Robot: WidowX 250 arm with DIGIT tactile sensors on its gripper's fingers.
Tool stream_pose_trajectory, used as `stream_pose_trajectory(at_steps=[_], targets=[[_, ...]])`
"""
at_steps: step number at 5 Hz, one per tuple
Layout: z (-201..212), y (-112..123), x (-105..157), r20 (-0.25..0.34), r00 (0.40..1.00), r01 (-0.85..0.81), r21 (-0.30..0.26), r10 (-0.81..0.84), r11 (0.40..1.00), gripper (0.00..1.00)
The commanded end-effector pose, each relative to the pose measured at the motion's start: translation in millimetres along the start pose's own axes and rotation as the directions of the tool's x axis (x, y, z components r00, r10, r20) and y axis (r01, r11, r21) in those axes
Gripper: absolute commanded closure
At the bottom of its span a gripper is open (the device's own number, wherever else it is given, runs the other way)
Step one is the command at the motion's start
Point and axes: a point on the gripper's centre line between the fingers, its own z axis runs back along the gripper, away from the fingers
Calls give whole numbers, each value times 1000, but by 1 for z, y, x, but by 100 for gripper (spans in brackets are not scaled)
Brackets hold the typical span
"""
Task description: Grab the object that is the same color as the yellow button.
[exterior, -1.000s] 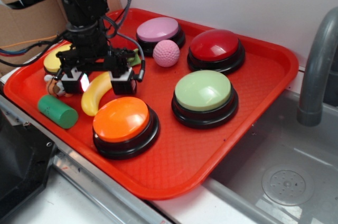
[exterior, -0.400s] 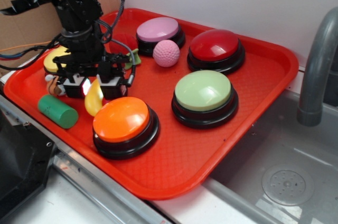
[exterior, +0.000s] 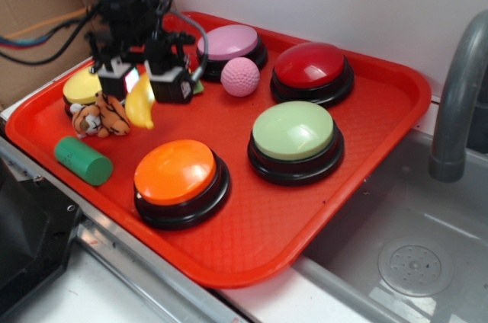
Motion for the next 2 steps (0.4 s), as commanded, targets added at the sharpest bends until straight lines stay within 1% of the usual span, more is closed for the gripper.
stream_pose_trajectory(at_steps=[1, 2], targets=[[75, -10, 1, 80, 968, 241, -13, -240, 970, 100], [74, -4, 0, 60, 973, 223, -22, -221, 975, 100]])
